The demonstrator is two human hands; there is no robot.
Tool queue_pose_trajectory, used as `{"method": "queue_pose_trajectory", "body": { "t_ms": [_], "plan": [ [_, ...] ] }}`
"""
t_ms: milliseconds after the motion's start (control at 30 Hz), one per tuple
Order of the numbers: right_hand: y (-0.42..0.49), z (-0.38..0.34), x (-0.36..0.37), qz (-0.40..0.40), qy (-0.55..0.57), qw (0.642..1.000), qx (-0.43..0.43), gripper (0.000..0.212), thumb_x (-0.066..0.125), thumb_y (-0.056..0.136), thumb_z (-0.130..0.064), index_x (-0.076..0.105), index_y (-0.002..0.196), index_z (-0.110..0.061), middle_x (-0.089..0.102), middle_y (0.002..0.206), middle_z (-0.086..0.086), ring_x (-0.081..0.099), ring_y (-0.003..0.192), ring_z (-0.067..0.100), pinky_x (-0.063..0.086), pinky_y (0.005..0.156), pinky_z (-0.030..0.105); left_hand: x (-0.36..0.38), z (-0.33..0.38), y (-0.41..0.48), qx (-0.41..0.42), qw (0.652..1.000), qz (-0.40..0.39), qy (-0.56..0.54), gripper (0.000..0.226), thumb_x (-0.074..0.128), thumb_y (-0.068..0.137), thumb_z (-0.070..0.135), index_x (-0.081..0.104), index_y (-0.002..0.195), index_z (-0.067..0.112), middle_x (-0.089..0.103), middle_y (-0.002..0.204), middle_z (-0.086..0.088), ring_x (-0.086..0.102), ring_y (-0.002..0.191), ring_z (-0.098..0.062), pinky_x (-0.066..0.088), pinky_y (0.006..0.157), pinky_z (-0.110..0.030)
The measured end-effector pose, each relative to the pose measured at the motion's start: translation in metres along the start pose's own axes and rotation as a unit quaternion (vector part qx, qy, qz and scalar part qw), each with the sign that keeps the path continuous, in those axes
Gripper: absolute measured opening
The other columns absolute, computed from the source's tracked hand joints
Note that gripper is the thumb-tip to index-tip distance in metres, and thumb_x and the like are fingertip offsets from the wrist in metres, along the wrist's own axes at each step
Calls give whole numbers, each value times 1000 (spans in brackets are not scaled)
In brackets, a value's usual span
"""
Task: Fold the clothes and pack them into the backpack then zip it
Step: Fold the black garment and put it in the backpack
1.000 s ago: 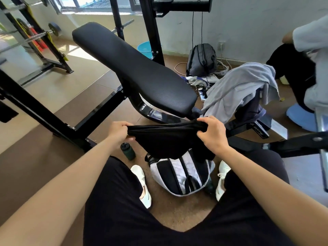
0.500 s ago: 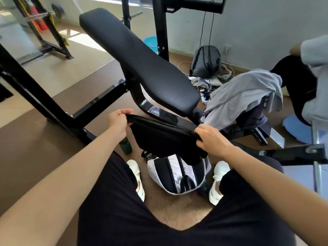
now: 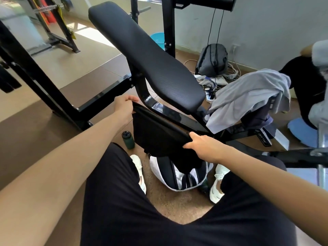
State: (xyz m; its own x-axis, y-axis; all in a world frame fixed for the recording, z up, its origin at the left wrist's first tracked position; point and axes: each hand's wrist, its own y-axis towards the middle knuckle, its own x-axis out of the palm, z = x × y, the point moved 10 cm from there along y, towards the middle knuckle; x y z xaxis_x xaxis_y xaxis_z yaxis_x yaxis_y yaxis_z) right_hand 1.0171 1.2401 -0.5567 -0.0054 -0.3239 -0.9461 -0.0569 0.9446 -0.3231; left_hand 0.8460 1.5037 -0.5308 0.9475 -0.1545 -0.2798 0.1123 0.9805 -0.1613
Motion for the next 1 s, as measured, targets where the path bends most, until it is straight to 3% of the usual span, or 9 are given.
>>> {"method": "queue_pose_trajectory", "body": {
  "t_ms": [133,233,300,367,500,600,700,800,1000],
  "plan": [
    [0,35,-15,59,77,992,85,35,48,98,-30,70,124,-35,48,101,-3,51,114,27,42,91,40,2,-2,3,12,999,-34,38,39,39,96,-11,73,93,8,69,99,-10,67,94,-22,61,72,-32],
    [-3,48,-35,133,76,985,82,33,64,92,-52,78,111,-29,49,87,-5,54,95,20,38,78,33,9,1,-2,40,995,-59,72,38,39,95,-13,73,97,4,67,99,-10,67,89,-19,62,73,-32],
    [-5,43,-34,117,106,986,57,31,69,90,-50,78,110,-29,50,89,-5,57,86,18,38,72,29,10,4,-4,52,994,-54,81,37,40,97,-11,74,102,3,66,104,-11,65,91,-20,62,77,-35],
    [-8,31,-28,89,113,989,29,24,68,92,-30,75,115,-32,51,101,-4,63,92,24,46,75,32,7,6,-2,54,994,-40,87,38,40,99,-8,74,102,6,67,107,-10,66,95,-21,61,75,-32],
    [-17,-3,-10,14,96,995,-20,70,49,90,-5,48,145,-47,37,141,2,65,89,31,53,81,41,6,5,3,33,997,-27,68,36,44,99,-6,74,95,14,70,109,-12,68,100,-25,61,73,-33],
    [-15,-15,2,-32,30,999,-8,86,43,92,-3,18,155,-55,34,147,11,64,96,35,44,71,38,20,7,-4,35,996,-45,65,35,46,98,-5,73,94,16,69,101,-5,66,100,-23,60,78,-36],
    [-5,2,11,-53,104,992,56,90,48,91,-7,7,158,-52,41,141,11,60,115,37,46,80,38,28,17,-12,50,995,-54,62,34,47,97,-4,74,94,16,68,94,2,66,96,-20,62,80,-38],
    [0,25,15,-36,263,957,119,95,55,86,-6,10,161,-43,52,145,11,59,113,26,48,89,31,26,24,-20,68,993,-57,75,30,51,97,-6,74,98,13,68,96,0,67,90,-14,63,70,-30],
    [9,60,29,79,516,824,219,95,62,78,-1,24,161,-31,63,119,1,60,80,7,46,65,16,45,11,-54,74,972,-146,170,34,53,92,-8,76,96,17,74,94,-6,72,60,-16,60,59,-25]
  ]
}}
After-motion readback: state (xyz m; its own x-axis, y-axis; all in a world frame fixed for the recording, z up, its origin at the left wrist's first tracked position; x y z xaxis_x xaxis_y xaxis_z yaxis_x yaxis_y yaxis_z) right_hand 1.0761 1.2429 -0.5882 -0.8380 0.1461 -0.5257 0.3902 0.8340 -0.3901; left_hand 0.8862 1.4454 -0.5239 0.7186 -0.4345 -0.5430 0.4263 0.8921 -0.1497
